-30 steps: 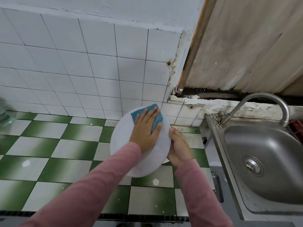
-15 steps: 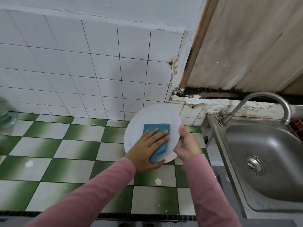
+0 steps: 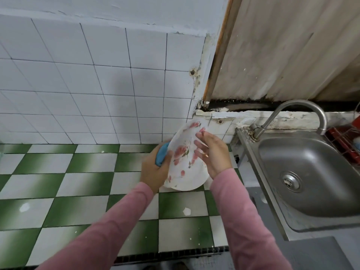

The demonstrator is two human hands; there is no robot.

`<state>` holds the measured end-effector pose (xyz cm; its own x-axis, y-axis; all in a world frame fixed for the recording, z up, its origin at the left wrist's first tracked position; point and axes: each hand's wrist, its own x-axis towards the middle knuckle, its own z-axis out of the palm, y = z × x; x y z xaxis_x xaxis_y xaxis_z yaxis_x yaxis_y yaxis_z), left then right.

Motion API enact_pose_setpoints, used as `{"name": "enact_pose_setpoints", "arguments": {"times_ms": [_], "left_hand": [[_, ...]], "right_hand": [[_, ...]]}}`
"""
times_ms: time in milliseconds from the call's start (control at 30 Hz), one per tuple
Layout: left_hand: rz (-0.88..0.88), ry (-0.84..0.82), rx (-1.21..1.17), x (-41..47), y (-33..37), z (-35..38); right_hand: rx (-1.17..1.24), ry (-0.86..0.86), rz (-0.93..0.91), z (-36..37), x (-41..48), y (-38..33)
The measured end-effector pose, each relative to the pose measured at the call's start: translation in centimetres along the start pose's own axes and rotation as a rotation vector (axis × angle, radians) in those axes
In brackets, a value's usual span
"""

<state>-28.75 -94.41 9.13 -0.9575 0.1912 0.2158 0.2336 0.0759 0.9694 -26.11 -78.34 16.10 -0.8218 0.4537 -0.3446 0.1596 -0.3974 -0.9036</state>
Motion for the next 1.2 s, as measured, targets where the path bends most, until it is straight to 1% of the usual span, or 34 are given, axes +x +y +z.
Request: {"name": "enact_pose_setpoints", "arguments": {"times_ms": [67, 100, 167, 267, 367, 500, 600, 667, 767, 900, 1000, 1100, 1200], "left_hand": [[-0.215, 0.097, -0.179, 0.4, 0.7, -0.2], [-0.299, 0.137, -0.249, 0.7, 0.8, -0.2], [-0.415, 0.175, -0.371, 1.0, 0.7, -0.4], [-0.521, 0.133, -0.531, 1.4, 0.4, -0.3], [-0.622, 0.078, -0.621, 1.6, 0.8, 0.8], [-0.630, -0.016, -0.611, 1.6, 1.7, 3.4], [-0.640, -0.058, -0.578, 1.3, 2.4, 5.8], [-0.639, -0.103, -0.563, 0.6, 3.7, 7.9], [-0.653, -0.173, -0.554, -0.9, 5.6, 12.2], [-0.712, -0.259, -0.585, -3.4, 8.2, 18.9], [-0.751, -0.315, -0.674, -6.1, 10.1, 25.4], [-0.780, -0.400, -0.766, -9.3, 12.8, 32.6], [-0.811, -0.462, -0.825, -11.9, 15.2, 39.1]], "right_hand": [[-0.227, 0.101, -0.066, -1.3, -0.8, 1.3], [-0.300, 0.147, -0.080, -1.9, -1.2, 2.1], [-0.361, 0.233, -0.069, -3.4, -1.7, 3.3], [-0.289, 0.288, 0.001, -5.6, -2.2, 4.2], [-0.155, 0.250, 0.077, -7.7, -2.7, 4.0], [0.150, 0.128, 0.136, -11.3, -3.7, 4.0], [0.286, 0.114, 0.120, -14.5, -4.7, 2.8], [0.334, 0.144, 0.082, -16.8, -5.4, 1.7], [0.334, 0.222, -0.025, -21.2, -6.8, -0.1], [0.236, 0.334, -0.152, -29.2, -10.3, -3.1], [0.193, 0.425, -0.230, -36.8, -13.0, -5.3], [0.203, 0.522, -0.311, -44.3, -15.6, -7.6], [0.181, 0.623, -0.396, -50.6, -18.0, -10.0]]}}
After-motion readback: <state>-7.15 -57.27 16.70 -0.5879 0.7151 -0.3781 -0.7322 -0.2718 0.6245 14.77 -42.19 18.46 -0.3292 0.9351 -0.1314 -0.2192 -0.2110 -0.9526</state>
